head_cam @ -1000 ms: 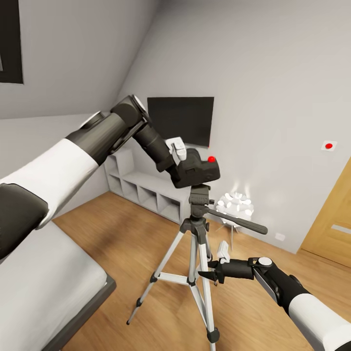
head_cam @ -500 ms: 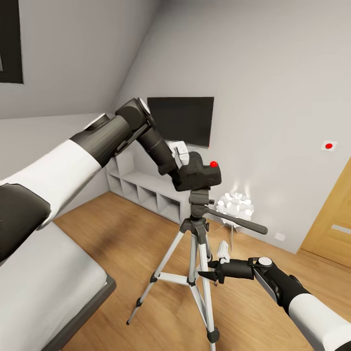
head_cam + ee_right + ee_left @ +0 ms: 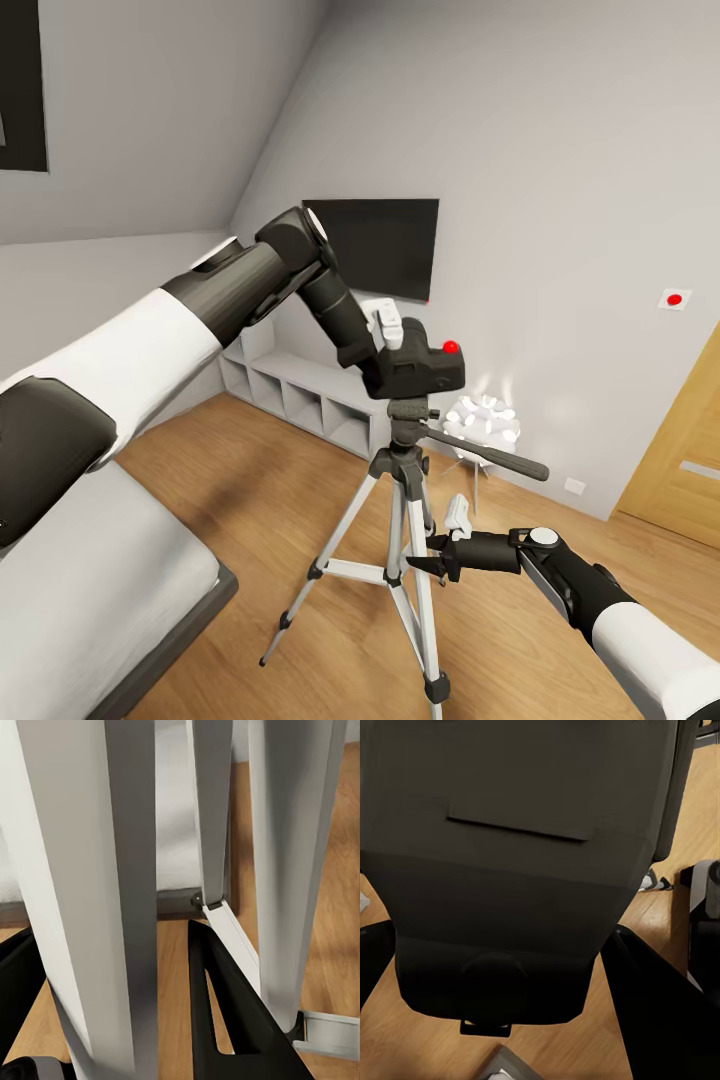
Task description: Attach the digital camera to the camera tripod in the bedroom.
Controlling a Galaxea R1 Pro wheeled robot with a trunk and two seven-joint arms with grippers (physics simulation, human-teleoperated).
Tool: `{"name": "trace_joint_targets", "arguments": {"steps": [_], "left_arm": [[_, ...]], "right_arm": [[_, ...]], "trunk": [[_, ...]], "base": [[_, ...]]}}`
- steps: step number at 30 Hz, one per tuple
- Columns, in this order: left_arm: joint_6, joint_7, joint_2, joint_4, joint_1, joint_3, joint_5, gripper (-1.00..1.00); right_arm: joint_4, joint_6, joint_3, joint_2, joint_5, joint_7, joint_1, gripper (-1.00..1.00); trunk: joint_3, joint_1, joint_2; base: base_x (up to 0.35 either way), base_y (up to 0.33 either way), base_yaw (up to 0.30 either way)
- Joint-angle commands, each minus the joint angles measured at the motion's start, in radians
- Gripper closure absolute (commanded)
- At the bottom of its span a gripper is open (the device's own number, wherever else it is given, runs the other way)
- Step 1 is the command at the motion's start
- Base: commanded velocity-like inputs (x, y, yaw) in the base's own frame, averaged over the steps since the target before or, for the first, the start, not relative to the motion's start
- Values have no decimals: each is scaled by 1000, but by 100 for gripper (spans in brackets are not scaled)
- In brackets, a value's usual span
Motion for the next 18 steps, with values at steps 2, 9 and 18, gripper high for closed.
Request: {"name": "trace_joint_targets", "arguments": {"steps": [2,9,18], "left_arm": [[10,-9,-9,0,-1,0,-10,100],[10,-9,-22,1,-4,0,-10,100],[11,-9,-20,4,-51,-1,-10,100]], "right_arm": [[0,-13,4,-1,16,1,0,100],[0,-13,4,-1,16,1,0,100],[0,-13,4,-1,16,1,0,100]], "trunk": [[-3,1,-2],[-3,1,-2],[-3,1,-2]], "base": [[0,0,0],[0,0,0],[0,0,0]]}}
